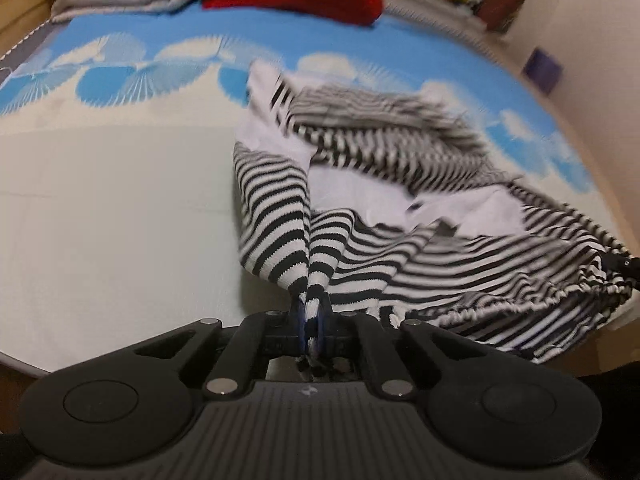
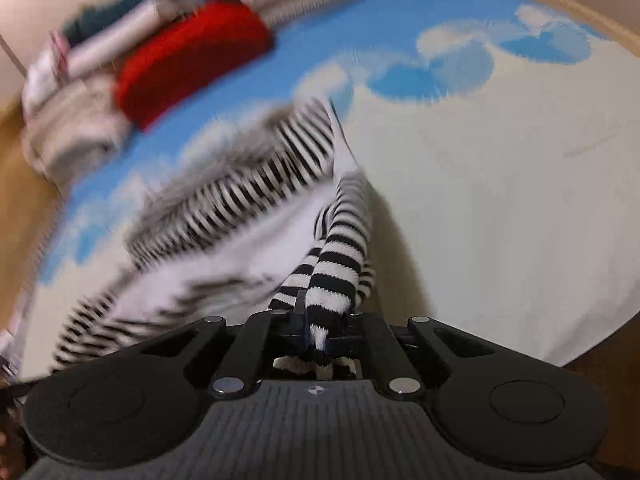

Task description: Fold small clothes

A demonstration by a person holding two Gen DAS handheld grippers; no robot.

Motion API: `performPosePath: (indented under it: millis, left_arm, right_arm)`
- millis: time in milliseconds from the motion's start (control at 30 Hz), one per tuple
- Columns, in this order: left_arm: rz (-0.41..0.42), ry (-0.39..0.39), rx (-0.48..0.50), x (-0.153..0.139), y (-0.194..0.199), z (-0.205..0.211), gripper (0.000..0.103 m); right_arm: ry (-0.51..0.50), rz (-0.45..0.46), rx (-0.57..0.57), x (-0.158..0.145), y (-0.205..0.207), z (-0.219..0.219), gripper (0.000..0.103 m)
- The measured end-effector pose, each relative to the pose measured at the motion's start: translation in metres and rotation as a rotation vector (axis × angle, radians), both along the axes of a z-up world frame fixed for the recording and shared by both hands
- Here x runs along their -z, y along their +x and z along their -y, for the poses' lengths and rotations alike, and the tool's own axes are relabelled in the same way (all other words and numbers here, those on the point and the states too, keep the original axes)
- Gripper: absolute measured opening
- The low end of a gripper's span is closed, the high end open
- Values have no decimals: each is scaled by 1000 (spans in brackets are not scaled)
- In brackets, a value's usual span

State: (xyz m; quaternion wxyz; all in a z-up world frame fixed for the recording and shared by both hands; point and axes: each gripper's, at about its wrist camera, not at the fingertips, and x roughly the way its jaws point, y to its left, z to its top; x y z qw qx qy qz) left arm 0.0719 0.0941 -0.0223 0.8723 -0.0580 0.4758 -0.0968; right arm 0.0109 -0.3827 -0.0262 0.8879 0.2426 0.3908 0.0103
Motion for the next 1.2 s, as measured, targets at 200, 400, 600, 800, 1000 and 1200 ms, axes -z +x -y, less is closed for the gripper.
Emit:
performPosePath:
  millis: [200,400,600,800,1000,1200]
  left_arm:
    - [69,-320,2,-74,-49,-47,5]
    - [38,-413,-43,-78,-33,-64,5]
    - [-93,-305,-127,-25,64,-60,5]
    - [-165,-252,-164,42,145,-62,6]
    - [-216,-298,-213,55,176,-67,13]
    - [-153,-371,-257,44,173,-78,31]
  right_arm:
    - [92,258,-71,-79,-78,18,4]
    - [177,316,-25,-95,-93,49,4]
    - [110,91,32,-40,8,39,4]
    - [32,-62,43,15,117,22,4]
    - [28,-156,80,50,171,10,9]
    - [138,-74,153,40,171,29,12]
